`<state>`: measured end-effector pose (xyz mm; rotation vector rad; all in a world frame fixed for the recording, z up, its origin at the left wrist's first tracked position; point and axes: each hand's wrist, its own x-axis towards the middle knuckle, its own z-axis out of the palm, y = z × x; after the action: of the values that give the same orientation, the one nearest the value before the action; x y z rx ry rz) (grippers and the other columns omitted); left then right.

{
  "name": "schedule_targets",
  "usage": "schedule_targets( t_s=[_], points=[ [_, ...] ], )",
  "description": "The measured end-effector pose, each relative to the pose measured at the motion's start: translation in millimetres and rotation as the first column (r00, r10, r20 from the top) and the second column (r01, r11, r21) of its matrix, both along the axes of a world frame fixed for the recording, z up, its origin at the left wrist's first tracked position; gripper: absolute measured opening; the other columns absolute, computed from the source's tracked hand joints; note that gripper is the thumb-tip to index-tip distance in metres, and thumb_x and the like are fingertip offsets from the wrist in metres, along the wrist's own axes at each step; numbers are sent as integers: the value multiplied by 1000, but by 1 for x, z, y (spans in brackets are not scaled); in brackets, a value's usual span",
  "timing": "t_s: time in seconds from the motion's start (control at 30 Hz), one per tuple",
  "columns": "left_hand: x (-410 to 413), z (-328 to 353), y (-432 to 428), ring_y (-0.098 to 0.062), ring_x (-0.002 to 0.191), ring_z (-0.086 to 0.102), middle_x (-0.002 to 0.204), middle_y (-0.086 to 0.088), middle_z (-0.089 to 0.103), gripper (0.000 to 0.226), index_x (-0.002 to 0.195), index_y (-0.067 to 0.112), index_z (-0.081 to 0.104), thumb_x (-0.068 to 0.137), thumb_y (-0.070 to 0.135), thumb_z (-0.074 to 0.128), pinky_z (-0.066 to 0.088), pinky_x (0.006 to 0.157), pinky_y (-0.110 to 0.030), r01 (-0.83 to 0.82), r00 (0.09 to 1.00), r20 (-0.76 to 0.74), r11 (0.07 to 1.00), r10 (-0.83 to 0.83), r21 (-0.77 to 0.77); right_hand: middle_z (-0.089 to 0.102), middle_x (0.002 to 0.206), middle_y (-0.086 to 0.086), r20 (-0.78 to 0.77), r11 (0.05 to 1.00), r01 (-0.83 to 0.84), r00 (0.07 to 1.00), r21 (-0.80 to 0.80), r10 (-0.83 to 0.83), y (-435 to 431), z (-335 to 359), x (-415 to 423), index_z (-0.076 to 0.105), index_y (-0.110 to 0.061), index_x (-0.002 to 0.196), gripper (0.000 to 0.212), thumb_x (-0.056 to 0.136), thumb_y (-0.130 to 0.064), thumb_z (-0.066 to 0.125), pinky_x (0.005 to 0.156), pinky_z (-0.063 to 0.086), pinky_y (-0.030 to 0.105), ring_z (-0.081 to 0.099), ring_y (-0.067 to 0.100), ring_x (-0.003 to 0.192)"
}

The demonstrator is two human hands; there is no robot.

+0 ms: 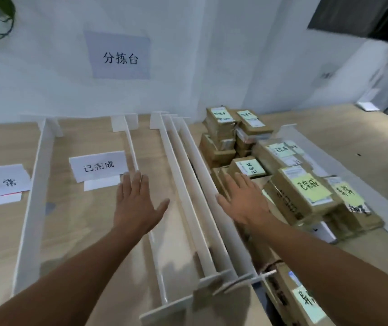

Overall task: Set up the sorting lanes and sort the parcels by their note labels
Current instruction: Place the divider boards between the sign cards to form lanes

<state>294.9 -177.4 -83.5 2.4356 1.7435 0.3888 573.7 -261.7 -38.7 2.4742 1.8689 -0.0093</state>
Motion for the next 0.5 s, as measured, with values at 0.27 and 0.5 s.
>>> schedule_targets(
  t_s=[0.27, 0.5],
  points=[
    [104, -48, -18, -32, 157, -4, 171, -11, 7, 102, 162, 9, 7, 90, 78, 24, 4, 127, -46, -21, 1000, 3, 994, 21, -108, 39, 155, 11, -42, 993, -115, 993, -8, 114, 11, -41, 37, 37, -19, 151, 79, 92, -71, 28, 121, 21, 44, 22, 31, 148],
    [152, -93, -40, -31, 134, 50, 152, -13, 44, 68, 153, 11, 28, 100, 48, 51, 49, 99, -41, -159, 982, 39, 911, 187, -380, 62, 116, 6, -108, 978, -206, 973, -7, 205, 20, -94, 1, 63, -13, 119, 53, 96, -58, 45, 89, 42, 38, 52, 24, 108]
  ],
)
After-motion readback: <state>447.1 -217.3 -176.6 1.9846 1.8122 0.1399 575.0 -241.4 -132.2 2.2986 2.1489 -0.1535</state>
